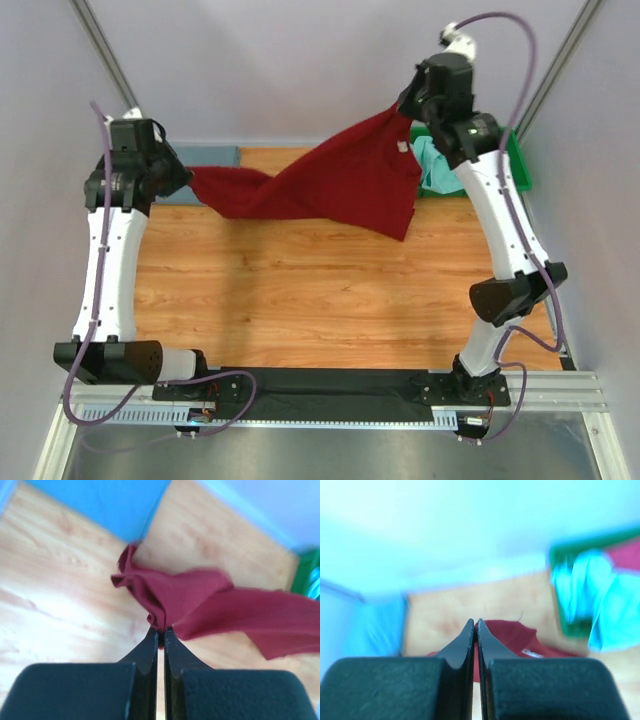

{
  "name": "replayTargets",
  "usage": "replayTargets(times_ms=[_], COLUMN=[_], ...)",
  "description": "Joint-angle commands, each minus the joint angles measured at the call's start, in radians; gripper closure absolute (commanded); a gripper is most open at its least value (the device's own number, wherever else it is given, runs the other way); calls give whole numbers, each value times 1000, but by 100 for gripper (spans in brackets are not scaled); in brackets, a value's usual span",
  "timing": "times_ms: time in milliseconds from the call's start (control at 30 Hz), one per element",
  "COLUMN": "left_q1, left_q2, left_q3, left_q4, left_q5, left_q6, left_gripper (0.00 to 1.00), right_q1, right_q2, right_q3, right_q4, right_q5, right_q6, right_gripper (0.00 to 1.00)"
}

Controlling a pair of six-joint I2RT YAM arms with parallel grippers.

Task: Fold and stack the t-shirts
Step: Flatten the tshirt out

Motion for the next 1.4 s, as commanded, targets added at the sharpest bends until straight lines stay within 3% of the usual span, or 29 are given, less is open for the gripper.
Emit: replayTargets(times_ms=[0,100,167,233,267,333,367,400,500,567,600,633,700,733,767,833,867,933,967,1033,1067,1100,1200,1333,1367], left_q1=[30,30,30,30,29,30,30,29,29,29,30,29,30,30,29,30,30,30,30,29,30,29,7,-89,-98], left_q2=[-3,-9,-52,-129,-157,-254,-288,-321,-453,-480,-490,-510,-529,-521,-509,-468,-452,-397,-376,-298,-265,-191,-2,241,319], left_q3=[198,295,291,184,74,-48,-181,-246,-488,-623,-653,-674,-690,-679,-653,-625,-598,-567,-544,-526,-507,-495,-386,-201,-184], left_q4=[-82,-122,-145,-142,-140,-143,-143,-146,-165,-209,-223,-238,-260,-277,-301,-269,-252,-178,-136,-8,34,67,91,79,75], left_q5=[-45,-73,-102,-131,-137,-140,-137,-134,-94,-84,-82,-85,-105,-126,-169,-185,-177,-147,-66,48,196,247,260,236,234], left_q6=[49,62,70,75,75,66,37,15,-57,-124,-140,-166,-171,-177,-178,-140,-122,-62,-27,83,116,159,243,314,313], left_gripper=[100,100,100,100,100,100,100,100,100,98,90,74,59,34,25,11,11,11,12,17,20,23,27,26,25], right_q1=[-58,-66,-66,-66,-66,-66,-66,-66,-61,-61,-61,-60,-61,-61,-61,-61,-63,-64,-64,-67,-83,-95,-178,-259,-258], right_q2=[-63,-133,-238,-351,-479,-619,-746,-805,-1038,-1153,-1245,-1273,-1324,-1327,-1326,-1300,-1289,-1216,-1179,-1038,-981,-933,-745,-525,-447], right_q3=[155,186,80,-97,-312,-506,-613,-789,-1115,-1214,-1283,-1300,-1328,-1360,-1374,-1392,-1389,-1350,-1327,-1281,-1221,-1192,-1078,-975,-955], right_q4=[68,13,-33,-53,-53,-79,-103,-146,-270,-350,-431,-479,-577,-591,-593,-565,-544,-452,-415,-320,-293,-238,-124,-27,-22], right_q5=[17,9,13,13,15,9,-3,-26,-150,-177,-192,-209,-227,-246,-287,-296,-287,-223,-208,-140,-117,-94,-138,-279,-307], right_q6=[-26,-66,-73,-78,-70,-6,27,57,181,250,264,279,305,307,302,296,292,263,241,166,134,88,45,42,48], right_gripper=[100,100,100,100,100,100,100,100,100,100,100,100,100,97,83,67,51,36,29,29,29,30,40,64,64])
